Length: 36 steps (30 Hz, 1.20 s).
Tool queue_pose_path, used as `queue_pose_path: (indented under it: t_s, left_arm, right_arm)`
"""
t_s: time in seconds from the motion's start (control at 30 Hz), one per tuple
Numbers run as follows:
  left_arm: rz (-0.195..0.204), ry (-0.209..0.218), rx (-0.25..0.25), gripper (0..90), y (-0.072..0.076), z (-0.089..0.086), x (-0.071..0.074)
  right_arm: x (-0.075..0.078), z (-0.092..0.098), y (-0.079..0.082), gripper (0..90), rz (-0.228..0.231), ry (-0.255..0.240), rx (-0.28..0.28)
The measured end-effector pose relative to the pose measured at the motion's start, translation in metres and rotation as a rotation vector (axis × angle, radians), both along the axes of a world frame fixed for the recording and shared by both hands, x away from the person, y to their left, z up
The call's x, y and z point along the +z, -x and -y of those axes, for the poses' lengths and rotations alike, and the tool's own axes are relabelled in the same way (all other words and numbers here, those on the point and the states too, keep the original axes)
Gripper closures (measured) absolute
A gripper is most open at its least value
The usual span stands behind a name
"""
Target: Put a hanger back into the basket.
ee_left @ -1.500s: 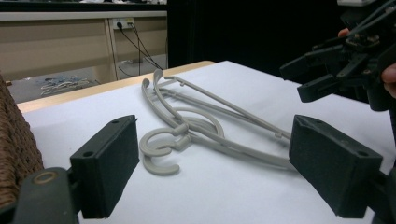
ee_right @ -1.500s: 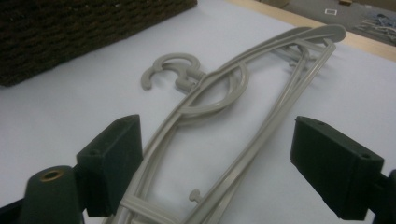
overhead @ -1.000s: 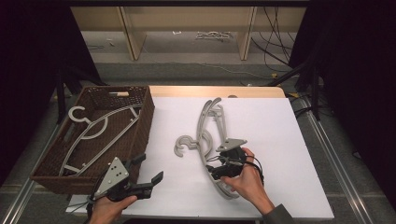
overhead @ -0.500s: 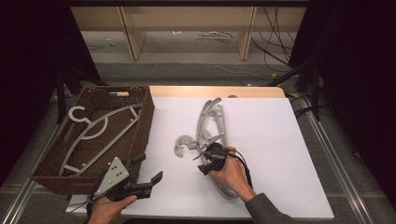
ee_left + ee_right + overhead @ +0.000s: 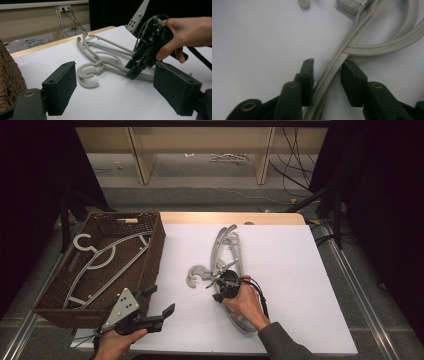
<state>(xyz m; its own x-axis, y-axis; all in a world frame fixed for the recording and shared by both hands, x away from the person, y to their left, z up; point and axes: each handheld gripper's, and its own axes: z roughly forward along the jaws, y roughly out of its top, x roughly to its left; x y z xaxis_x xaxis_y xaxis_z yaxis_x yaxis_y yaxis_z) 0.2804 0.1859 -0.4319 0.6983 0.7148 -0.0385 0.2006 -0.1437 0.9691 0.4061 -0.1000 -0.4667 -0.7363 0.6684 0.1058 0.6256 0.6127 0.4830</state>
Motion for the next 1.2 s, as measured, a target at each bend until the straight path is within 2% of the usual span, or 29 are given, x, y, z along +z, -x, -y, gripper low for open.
queue_pose_path:
  t_s: [0.17,0.2,0.3,0.4,0.47,0.6,0.77,0.97,1.0,1.1,1.2]
  left_arm:
    - [-0.003,0.002,-0.003,18.9,-0.001,0.0,0.0]
    - [-0.008,-0.009,-0.001,18.9,0.0,-0.001,0.0]
    - [-0.005,0.002,0.002,19.1,-0.001,-0.002,0.002]
    - [-0.009,-0.007,0.003,19.1,0.0,-0.003,0.001]
    - [-0.002,-0.001,0.003,19.2,-0.001,-0.003,0.002]
    - [-0.01,-0.003,0.006,19.3,0.0,-0.003,0.001]
    - [-0.006,-0.01,0.005,19.6,0.0,-0.004,0.001]
    - [-0.006,-0.01,0.009,19.8,0.0,-0.006,0.002]
    - [-0.003,-0.003,0.009,20.0,-0.001,-0.006,0.003]
    - [-0.006,-0.018,0.003,20.1,0.0,-0.006,0.001]
    - [-0.003,-0.013,0.003,20.5,0.0,-0.006,0.002]
  right_arm:
    - [0.002,-0.001,0.0,66.9,-0.011,0.017,-0.008]
    - [0.002,-0.001,0.001,67.1,-0.014,0.021,-0.006]
    - [0.005,-0.002,0.003,68.0,-0.015,0.032,0.007]
    - [0.009,-0.002,0.006,69.1,-0.023,0.032,0.015]
    - [0.013,-0.002,0.008,69.4,-0.012,0.035,0.031]
    - [0.018,0.0,0.017,70.0,-0.004,0.089,0.054]
    - [0.025,0.004,0.03,71.0,0.015,0.125,0.084]
    - [0.027,0.016,0.044,72.8,0.01,0.127,0.097]
    - [0.028,0.019,0.051,73.1,0.017,0.134,0.109]
    - [0.03,0.022,0.056,73.4,0.015,0.143,0.123]
    - [0.031,0.025,0.059,73.6,0.019,0.15,0.128]
